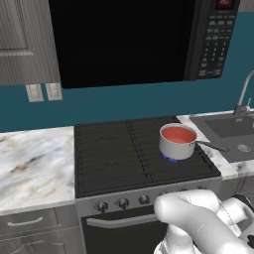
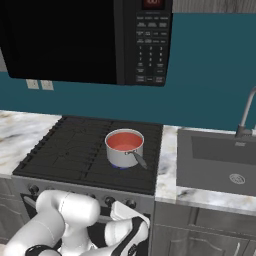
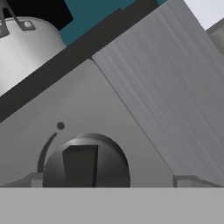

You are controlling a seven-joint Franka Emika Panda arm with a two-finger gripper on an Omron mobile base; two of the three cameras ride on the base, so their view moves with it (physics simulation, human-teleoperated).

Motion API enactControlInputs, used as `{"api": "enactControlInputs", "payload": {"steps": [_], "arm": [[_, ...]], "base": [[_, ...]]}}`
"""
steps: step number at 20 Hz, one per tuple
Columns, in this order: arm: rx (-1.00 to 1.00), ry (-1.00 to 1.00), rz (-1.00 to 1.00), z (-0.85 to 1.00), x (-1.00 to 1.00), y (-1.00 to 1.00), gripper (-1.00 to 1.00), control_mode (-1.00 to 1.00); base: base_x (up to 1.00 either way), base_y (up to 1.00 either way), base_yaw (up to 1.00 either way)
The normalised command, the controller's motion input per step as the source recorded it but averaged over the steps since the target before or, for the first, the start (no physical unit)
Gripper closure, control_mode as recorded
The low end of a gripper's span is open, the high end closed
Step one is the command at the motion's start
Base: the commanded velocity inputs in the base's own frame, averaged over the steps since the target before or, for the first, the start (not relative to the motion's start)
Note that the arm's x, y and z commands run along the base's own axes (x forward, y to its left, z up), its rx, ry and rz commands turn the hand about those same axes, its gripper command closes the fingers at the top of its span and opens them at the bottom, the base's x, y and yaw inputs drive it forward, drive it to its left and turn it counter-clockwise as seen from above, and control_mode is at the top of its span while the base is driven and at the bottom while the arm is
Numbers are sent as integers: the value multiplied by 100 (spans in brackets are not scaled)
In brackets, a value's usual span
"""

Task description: Wait until the marinara sauce is simmered to a deep red color and then turn off the stove.

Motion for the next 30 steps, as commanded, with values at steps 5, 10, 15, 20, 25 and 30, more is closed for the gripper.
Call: {"api": "enactControlInputs", "payload": {"steps": [5,10,15,20,25,30], "arm": [[0,0,0,0,0,0,-100,-100],[0,0,0,0,0,0,100,-100],[0,0,0,0,0,0,100,-100],[0,0,0,0,0,0,100,-100],[0,0,0,0,0,0,100,-100],[0,0,0,0,0,0,100,-100]], "base": [[0,0,0],[0,0,0],[0,0,0],[0,0,0],[0,0,0],[0,0,0]]}}
